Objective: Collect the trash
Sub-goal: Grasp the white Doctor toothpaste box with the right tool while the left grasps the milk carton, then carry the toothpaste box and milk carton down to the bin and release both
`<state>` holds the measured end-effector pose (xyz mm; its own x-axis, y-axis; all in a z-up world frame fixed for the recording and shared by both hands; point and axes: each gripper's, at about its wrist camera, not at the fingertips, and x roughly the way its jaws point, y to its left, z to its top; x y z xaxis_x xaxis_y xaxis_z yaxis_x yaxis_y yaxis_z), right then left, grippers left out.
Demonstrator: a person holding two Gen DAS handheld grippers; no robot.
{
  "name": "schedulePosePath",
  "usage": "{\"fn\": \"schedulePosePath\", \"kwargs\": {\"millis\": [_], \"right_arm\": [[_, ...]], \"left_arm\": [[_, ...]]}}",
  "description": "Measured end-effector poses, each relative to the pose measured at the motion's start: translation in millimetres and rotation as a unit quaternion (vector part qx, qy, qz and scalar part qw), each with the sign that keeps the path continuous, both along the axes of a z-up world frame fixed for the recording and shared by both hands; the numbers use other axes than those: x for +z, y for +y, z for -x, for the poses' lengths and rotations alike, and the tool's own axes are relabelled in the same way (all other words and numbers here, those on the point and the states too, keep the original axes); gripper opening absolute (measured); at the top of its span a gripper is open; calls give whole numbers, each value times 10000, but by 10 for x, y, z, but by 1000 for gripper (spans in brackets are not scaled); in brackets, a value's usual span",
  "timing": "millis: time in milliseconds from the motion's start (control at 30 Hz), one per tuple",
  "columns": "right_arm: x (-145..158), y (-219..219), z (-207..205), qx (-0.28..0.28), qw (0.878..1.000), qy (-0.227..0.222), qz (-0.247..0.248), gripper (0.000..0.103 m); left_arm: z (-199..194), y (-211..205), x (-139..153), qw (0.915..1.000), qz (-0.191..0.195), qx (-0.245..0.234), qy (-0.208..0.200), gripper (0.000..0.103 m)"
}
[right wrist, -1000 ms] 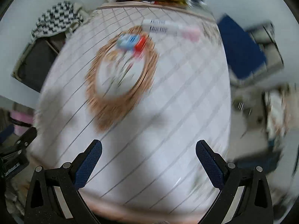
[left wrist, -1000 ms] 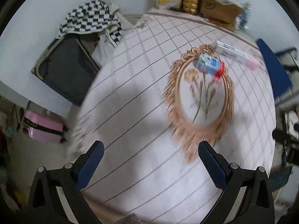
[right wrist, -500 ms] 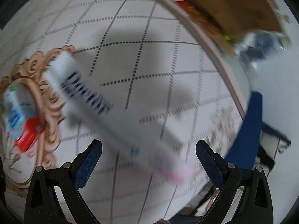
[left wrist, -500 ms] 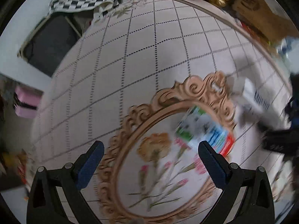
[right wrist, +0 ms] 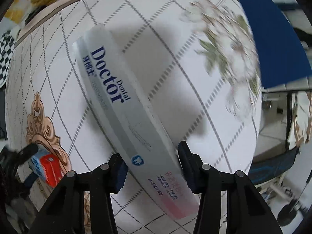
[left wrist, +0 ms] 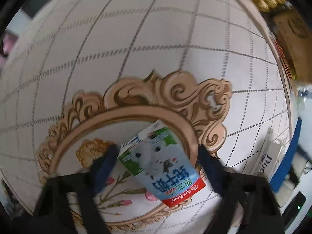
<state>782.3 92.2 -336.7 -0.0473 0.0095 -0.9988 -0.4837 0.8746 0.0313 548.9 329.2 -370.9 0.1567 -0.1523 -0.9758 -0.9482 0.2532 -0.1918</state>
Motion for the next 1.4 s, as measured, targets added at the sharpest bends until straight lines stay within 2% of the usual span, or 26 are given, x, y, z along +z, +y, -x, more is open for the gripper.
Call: {"fn": "schedulePosePath", "kwargs": {"millis": [67, 133, 200, 267, 300, 333, 367, 433, 500, 533, 633, 667, 700, 733, 800, 867, 933, 967, 1033, 1067, 1167, 1233, 1400], "right_arm": [[-5, -94, 69, -79, 10000, -22, -20, 48], [-11, -188, 185, -161, 9998, 46, -69, 48], [-22, -270, 313, -201, 9997, 83, -117, 47], [-34, -423, 532, -317, 9992, 158, -211, 47], [-39, -491, 639, -347, 9990, 165, -233, 47], [-46, -600, 807, -419, 9986, 180, -273, 46], [-60, -695, 954, -486, 9981, 212, -299, 46], [-88, -882, 1251, -622, 9972, 252, -326, 46], [-132, -1107, 1647, -792, 9953, 401, -377, 45], [-147, -1185, 1784, -865, 9943, 475, -408, 45], [-198, -1344, 2079, -1022, 9905, 759, -523, 45], [-203, -1364, 2126, -1014, 9901, 798, -554, 46], [-198, -1381, 2140, -1030, 9899, 789, -576, 50], [-181, -1377, 2142, -971, 9911, 714, -558, 63], [-127, -1350, 2135, -797, 9942, 488, -532, 71], [-53, -1237, 2127, -542, 9971, 219, -486, 71], [-25, -1154, 2136, -371, 9985, 68, -408, 70], [-23, -1108, 2150, -287, 9990, -34, -352, 68], [-34, -982, 2207, -132, 9996, -193, -183, 43], [-66, -956, 2228, -85, 9998, -170, -109, 39], [-47, -895, 2374, -117, 9997, -220, -21, 39], [39, -891, 2519, -129, 9995, -270, -122, 39], [395, -936, 2952, -83, 9977, -507, -443, 38]], "left_arm": [[-31, -105, 65, 9982, -213, -559, -9, 62], [-9, -290, 126, 9900, -435, -1341, -98, 61], [93, -524, 152, 9742, -659, -2158, -55, 60], [311, -829, 161, 9449, -966, -3126, 99, 60], [430, -949, 165, 9335, -1102, -3406, 205, 60], [608, -1115, 160, 9169, -1246, -3778, 313, 60], [753, -1234, 153, 9071, -1279, -3994, 371, 59], [1103, -1465, 142, 8958, -1278, -4231, 462, 59], [1385, -1620, 109, 8968, -1164, -4243, 468, 59], [1509, -1665, 73, 9021, -1066, -4154, 473, 59], [1767, -1645, 54, 9277, -969, -3596, 276, 61], [1803, -1634, 58, 9329, -954, -3465, 243, 59], [1831, -1646, 57, 9349, -971, -3405, 254, 59], [1864, -1638, 59, 9356, -985, -3381, 264, 59], [1924, -1703, 78, 9354, -1029, -3378, 188, 51], [1655, -1688, 139, 9311, -1158, -3450, 255, 50], [1653, -1790, 165, 9294, -1205, -3482, 229, 49], [1664, -1860, 194, 9288, -1247, -3483, 228, 49], [1703, -1923, 276, 9263, -1352, -3512, 172, 49], [1744, -1958, 331, 9249, -1416, -3526, 155, 49], [1810, -2149, 555, 9207, -1627, -3546, 55, 49], [1906, -2089, 707, 9166, -1788, -3576, -33, 49], [2195, -2164, 1239, 9083, -2099, -3600, -369, 49]]}}
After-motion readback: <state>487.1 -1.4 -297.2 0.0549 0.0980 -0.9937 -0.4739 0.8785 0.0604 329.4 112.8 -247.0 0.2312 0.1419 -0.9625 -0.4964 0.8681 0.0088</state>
